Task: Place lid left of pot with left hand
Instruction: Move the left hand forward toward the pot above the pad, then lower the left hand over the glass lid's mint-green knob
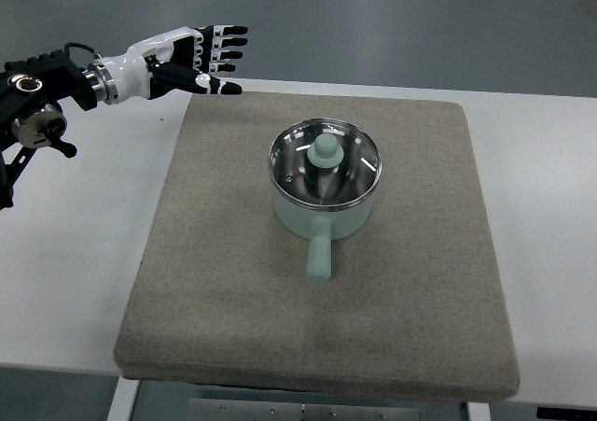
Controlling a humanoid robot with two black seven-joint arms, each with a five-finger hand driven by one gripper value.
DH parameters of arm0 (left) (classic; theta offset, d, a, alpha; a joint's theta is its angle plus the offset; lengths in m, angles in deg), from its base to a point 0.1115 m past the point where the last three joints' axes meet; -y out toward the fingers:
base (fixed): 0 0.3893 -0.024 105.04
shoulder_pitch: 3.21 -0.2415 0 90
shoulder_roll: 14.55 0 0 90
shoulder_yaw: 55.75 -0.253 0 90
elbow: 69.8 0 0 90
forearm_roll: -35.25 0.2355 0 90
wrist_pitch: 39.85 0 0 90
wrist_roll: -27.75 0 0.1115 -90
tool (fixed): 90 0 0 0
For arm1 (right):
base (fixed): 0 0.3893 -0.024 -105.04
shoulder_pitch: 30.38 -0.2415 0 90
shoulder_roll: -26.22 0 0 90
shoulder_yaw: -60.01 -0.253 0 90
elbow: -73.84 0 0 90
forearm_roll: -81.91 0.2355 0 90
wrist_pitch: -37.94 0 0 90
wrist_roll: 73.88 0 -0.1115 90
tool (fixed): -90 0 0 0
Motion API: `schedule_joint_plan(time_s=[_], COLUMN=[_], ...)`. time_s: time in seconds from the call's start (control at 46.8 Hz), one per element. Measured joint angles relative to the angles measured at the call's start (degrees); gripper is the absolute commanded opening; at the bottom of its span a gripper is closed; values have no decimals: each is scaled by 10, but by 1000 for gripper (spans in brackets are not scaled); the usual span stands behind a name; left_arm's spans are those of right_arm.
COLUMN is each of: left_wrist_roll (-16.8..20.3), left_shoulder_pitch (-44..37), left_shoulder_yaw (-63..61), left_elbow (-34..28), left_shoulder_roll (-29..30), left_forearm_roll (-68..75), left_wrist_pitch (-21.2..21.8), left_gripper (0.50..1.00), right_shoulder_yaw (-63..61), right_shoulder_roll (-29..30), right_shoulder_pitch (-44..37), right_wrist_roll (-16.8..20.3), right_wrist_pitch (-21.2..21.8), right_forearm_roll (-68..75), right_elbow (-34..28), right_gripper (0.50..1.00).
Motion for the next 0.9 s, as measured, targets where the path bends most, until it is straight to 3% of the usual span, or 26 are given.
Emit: schedule_joint_plan(time_s=[0.363, 0.662, 0.897], left_wrist_roll=[4, 3, 3], left_shoulder_pitch=[80, 260, 282], left_shoulder_yaw=[-44, -207, -245], left_elbow=[115, 116, 117], left_shoulder_roll=[-2, -7, -62], left_forearm_roll=[271, 297, 350], left_wrist_pitch=[-1, -38, -39], left_gripper=[992, 984, 981], right_shoulder_yaw=[0, 0, 0], right_shoulder_roll=[0, 0, 0], right_shoulder_pitch=[0, 0, 0], right_wrist_roll=[0, 0, 0], right_wrist_pitch=[0, 0, 0], right_forearm_roll=[0, 0, 0], right_elbow=[0, 0, 0], right_gripper=[924, 924, 924])
